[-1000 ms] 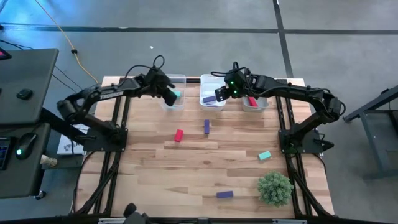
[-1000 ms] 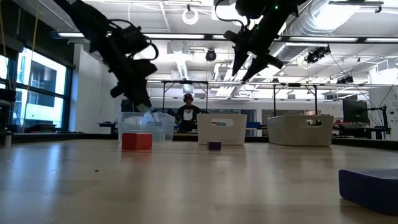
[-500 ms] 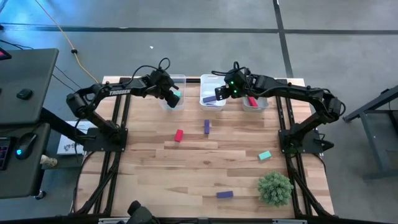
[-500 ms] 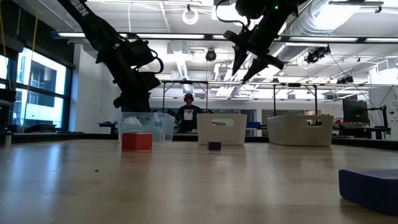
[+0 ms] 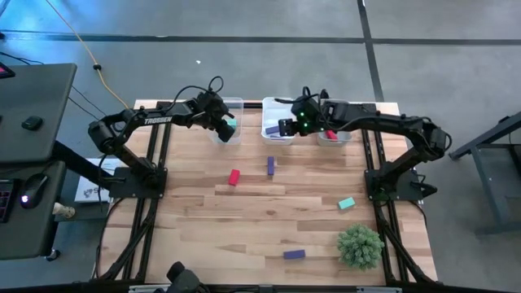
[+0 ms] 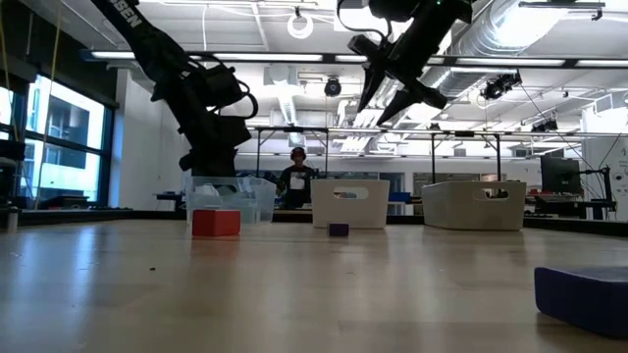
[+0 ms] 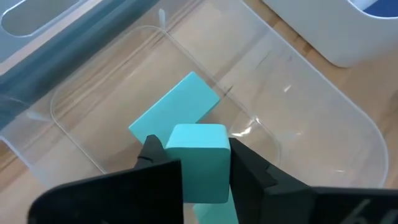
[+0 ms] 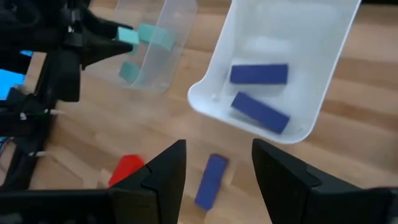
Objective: Sort & place blocks by color
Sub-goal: Put the blue block into the transparent bin, then put the violet block into the white bin
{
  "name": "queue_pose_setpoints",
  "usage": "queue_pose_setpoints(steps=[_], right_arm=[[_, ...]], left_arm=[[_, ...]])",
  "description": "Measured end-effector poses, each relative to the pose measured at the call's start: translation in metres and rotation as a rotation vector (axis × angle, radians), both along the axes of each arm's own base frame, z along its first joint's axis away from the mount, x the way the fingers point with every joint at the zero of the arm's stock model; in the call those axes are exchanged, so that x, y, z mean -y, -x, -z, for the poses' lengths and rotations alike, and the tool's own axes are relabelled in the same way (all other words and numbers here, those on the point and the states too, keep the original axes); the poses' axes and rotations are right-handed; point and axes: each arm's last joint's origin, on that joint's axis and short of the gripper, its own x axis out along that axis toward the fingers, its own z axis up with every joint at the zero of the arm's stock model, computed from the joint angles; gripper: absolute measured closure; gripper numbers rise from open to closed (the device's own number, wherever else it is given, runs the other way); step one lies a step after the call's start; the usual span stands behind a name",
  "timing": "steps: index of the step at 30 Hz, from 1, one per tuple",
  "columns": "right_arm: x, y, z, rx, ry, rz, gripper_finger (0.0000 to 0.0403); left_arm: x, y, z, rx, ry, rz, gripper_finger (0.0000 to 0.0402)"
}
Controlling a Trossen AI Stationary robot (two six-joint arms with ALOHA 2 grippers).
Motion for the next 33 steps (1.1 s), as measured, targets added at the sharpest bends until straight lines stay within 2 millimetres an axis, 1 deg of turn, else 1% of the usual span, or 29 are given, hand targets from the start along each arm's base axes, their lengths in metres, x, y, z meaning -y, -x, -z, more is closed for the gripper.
queue_pose_setpoints(steps=[11,15,23,28,33], right_arm=[[-0.028,-0.009,0.0,0.03,-0.08,-0.044,0.0231],[-0.037,-0.011,0.0,0.03,-0.081,-0.064,0.0231],[-0.055,-0.015,0.0,0.03,-0.04,-0.017,0.0231],[-0.064,-0.018,-0.001,0.041,0.019,-0.016,0.0227],[-0.065,-0.019,-0.003,0.038,0.076,-0.03,0.0204]], left_arm=[[0.0,0.0,0.0,-0.015,-0.014,0.028,0.0318],[0.0,0.0,0.0,-0.015,-0.014,0.029,0.0308],[0.0,0.0,-0.001,-0.01,-0.017,0.027,0.0302],[-0.004,-0.004,-0.009,0.016,-0.023,0.019,0.0302],[-0.005,-0.006,-0.025,0.037,-0.02,0.032,0.0302]])
